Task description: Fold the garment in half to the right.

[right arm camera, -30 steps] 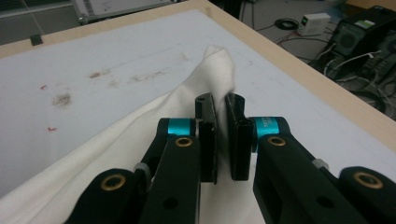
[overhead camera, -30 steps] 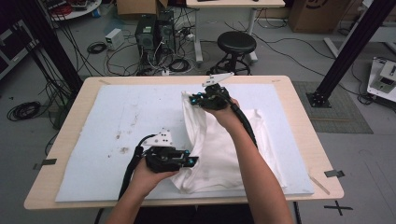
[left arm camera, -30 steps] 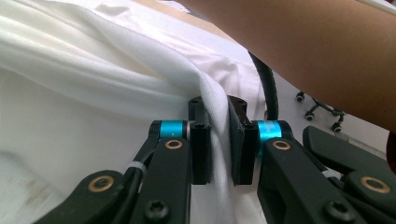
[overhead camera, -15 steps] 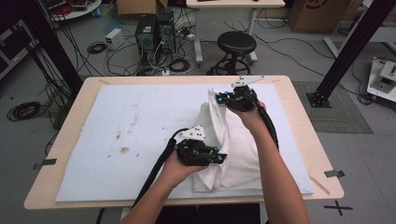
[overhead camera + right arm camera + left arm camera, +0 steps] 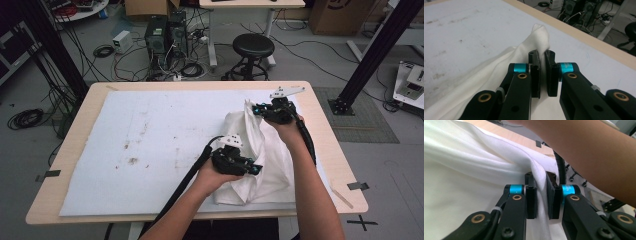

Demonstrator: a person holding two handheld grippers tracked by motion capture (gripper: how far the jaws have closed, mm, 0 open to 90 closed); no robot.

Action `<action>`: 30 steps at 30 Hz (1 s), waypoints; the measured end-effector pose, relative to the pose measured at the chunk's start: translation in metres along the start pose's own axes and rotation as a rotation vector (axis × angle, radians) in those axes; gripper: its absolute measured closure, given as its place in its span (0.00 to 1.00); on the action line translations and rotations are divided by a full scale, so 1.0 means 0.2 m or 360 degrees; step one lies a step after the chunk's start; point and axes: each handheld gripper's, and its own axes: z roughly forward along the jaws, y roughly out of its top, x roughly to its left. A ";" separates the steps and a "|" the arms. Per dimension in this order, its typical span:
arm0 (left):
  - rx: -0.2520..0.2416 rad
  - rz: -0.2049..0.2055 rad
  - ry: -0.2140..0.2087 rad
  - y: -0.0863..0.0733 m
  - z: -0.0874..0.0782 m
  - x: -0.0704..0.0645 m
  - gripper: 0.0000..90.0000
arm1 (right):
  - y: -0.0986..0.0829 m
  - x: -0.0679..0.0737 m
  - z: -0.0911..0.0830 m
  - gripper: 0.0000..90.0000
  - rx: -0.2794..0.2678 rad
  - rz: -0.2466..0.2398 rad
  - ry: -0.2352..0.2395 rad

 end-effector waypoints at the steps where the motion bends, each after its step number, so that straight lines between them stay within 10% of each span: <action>1: 0.0004 -0.0007 0.0002 0.00 0.02 0.00 0.89 | -0.04 -0.02 0.00 0.95 0.0009 0.0019 -0.0012; 12: 0.0098 -0.0045 0.0021 0.00 0.23 0.05 0.87 | -0.16 -0.09 -0.01 0.94 0.0058 0.0094 -0.0061; 15: 0.0112 -0.0077 0.0037 -0.02 0.25 0.06 0.61 | -0.19 -0.10 -0.01 0.80 0.0099 0.0185 -0.0099; 22: 0.0012 -0.0071 0.0029 -0.02 0.11 0.04 0.48 | -0.26 -0.15 -0.10 0.57 0.0070 0.0307 -0.0221; 30: -0.0055 -0.0067 0.0125 -0.09 -0.11 0.03 0.38 | -0.16 -0.11 -0.25 0.53 -0.0077 0.0224 -0.0262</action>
